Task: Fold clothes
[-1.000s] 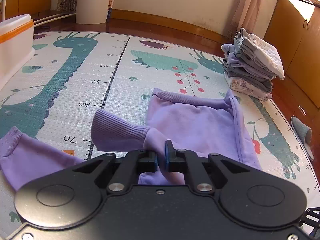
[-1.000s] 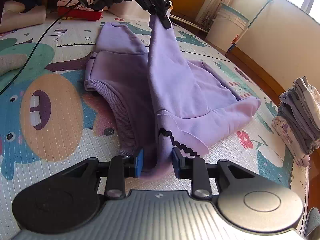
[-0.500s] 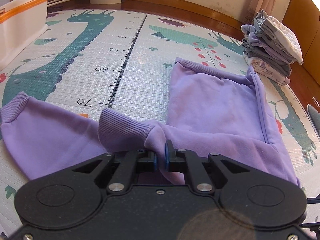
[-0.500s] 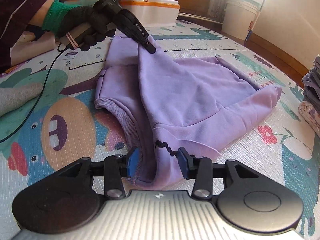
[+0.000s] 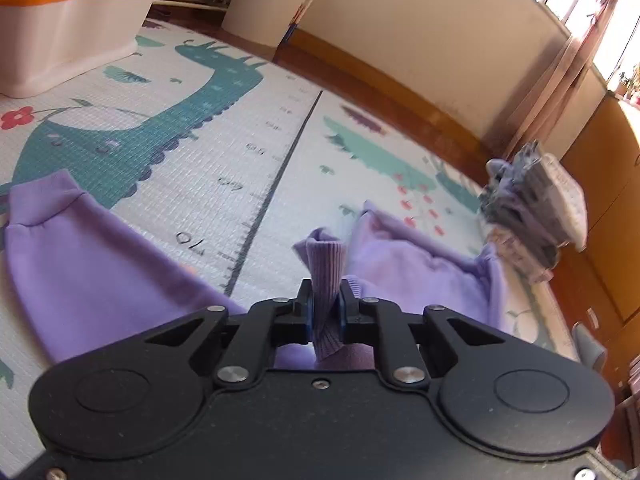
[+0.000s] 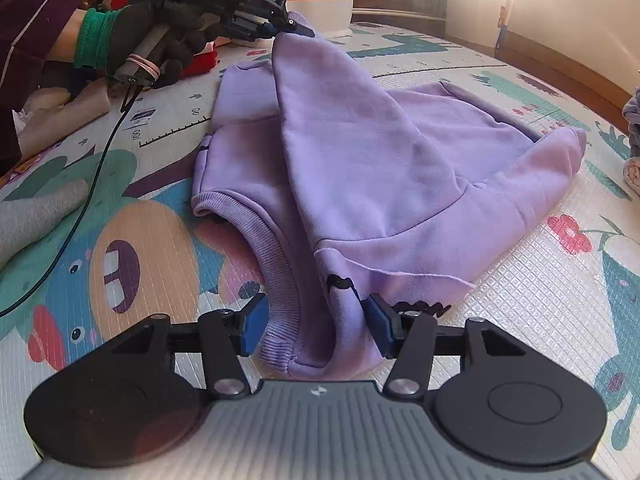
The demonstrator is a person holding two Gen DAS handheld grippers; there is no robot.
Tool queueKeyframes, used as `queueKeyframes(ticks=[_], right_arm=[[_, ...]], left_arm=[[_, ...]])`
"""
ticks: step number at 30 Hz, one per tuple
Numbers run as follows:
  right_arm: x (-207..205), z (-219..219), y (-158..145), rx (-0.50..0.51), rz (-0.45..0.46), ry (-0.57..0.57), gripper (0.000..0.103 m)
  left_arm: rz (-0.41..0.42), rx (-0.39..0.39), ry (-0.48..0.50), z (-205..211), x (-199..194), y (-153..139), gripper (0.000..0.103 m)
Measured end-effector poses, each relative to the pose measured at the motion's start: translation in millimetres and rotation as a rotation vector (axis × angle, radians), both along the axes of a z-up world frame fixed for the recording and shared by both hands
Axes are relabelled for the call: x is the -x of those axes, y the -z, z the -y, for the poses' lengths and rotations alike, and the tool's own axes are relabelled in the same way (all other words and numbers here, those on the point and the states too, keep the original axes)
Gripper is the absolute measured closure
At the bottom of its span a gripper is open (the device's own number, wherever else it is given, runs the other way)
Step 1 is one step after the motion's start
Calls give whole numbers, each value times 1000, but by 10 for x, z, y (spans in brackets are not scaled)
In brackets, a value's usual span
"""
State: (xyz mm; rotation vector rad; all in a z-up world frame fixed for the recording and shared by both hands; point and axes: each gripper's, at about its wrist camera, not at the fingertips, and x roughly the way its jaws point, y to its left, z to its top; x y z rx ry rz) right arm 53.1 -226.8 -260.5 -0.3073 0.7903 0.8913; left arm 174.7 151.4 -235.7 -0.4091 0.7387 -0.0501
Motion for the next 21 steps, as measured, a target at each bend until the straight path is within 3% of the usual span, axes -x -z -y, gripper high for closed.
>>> queueKeyframes(ticks=[1, 2, 7, 10, 14, 17, 18, 21], right_arm=[[-3, -2, 1, -3, -3, -1, 45], [0, -8, -1, -1, -2, -5, 44], [1, -32, -1, -4, -2, -11, 40], [-10, -57, 1, 0, 2, -20, 40], [-17, -61, 8, -1, 0, -22, 39], [2, -92, 12, 12, 10, -30, 39], [9, -103, 13, 19, 15, -37, 39], [16, -123, 17, 32, 22, -48, 38]], left_arm=[[-77, -96, 6, 19, -58, 132, 93], [-80, -128, 0, 6, -62, 165, 93], [-99, -198, -73, -52, -65, 101, 93], [-56, -251, -72, 54, -60, -54, 93], [-9, -269, 15, 458, -256, -292, 93], [17, -236, 148, 967, -501, -436, 88], [32, -218, 195, 1162, -587, -468, 82], [77, -180, 349, 1773, -843, -549, 81]])
